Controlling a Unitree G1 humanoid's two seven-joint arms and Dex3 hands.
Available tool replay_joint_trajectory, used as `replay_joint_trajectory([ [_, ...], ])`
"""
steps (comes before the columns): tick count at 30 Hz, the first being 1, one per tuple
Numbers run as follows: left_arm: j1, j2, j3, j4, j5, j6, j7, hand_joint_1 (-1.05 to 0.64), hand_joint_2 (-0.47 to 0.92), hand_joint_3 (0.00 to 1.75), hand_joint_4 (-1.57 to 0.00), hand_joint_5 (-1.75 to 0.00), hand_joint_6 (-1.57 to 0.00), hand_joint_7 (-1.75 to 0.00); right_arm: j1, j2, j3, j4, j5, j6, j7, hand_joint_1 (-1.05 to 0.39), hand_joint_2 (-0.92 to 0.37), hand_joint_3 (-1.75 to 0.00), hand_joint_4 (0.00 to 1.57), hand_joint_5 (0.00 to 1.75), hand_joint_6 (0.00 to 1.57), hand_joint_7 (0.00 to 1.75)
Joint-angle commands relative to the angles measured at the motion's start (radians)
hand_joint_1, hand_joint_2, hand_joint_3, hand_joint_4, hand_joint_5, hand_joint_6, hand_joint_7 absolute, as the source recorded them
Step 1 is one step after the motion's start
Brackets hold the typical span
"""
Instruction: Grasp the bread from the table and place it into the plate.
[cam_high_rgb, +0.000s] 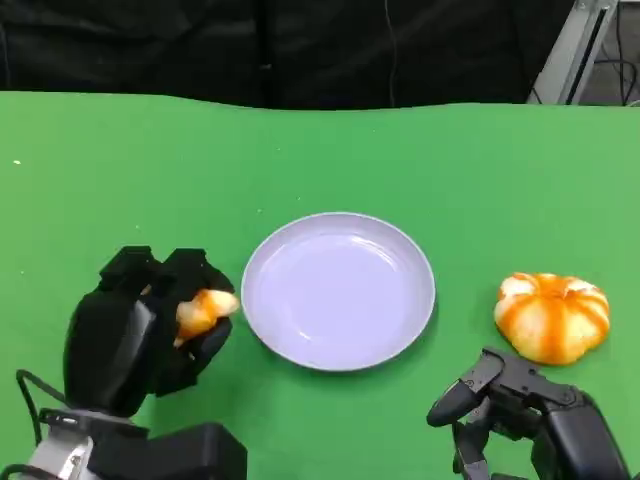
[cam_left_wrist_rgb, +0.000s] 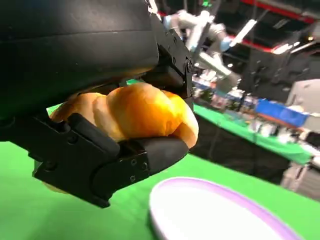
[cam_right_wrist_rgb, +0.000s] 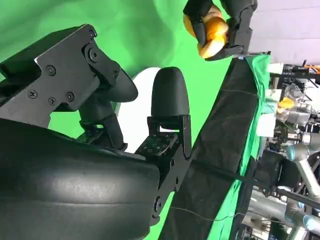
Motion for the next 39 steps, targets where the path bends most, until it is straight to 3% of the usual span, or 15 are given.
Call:
replay_joint_trajectory([
  [1,-0.03,0.021,0.014,-0.02,0.011,-0.022,0.02,-0.15,0.41,1.29,-0.85,-1.75,-0.65,-1.7,-0.002,-0.005,-0.004,0.005,0.0,-0.004,-0.006,0.02,-0.46,-1.24,0.72,1.67,0.73,1.35],
  [12,-0.049,0.015,0.011,-0.05,0.013,-0.026,-0.007,-0.15,0.35,1.4,-0.87,-1.75,-0.67,-1.71,-0.008,-0.014,-0.006,0.014,-0.009,-0.015,-0.003,0.01,-0.46,-1.24,0.72,1.68,0.72,1.35],
  [16,-0.232,-0.114,-0.067,0.091,0.006,-0.051,-0.033,-0.16,0.3,1.45,-0.92,-1.75,-0.72,-1.72,-0.008,-0.018,-0.015,0.01,0.007,-0.003,0.008,0.03,-0.45,-1.24,0.72,1.68,0.73,1.35],
  [23,-0.258,-0.12,-0.074,0.136,0.003,-0.072,-0.017,-0.16,0.28,1.48,-0.93,-1.75,-0.72,-1.72,-0.006,-0.015,-0.017,0.01,0.007,-0.003,0.011,0.03,-0.45,-1.24,0.73,1.67,0.74,1.34],
  [26,-0.341,-0.186,-0.116,0.197,0.004,-0.048,-0.076,-0.16,0.24,1.47,-0.94,-1.75,-0.71,-1.74,0.007,-0.009,-0.009,0.0,0.002,-0.009,0.003,0.03,-0.46,-1.24,0.72,1.66,0.73,1.34],
  [30,-0.388,-0.223,-0.141,0.239,0.001,-0.016,-0.125,-0.19,0.24,1.46,-0.93,-1.75,-0.69,-1.75,0.015,-0.007,-0.003,-0.013,0.003,0.0,0.002,0.03,-0.47,-1.23,0.71,1.66,0.73,1.34],
  [39,-0.446,-0.25,-0.18,0.306,0.002,0.046,-0.185,-0.21,0.31,1.35,-0.88,-1.75,-0.66,-1.75,0.024,-0.002,0.001,-0.018,0.003,-0.003,-0.002,0.03,-0.48,-1.2,0.7,1.67,0.72,1.33],
])
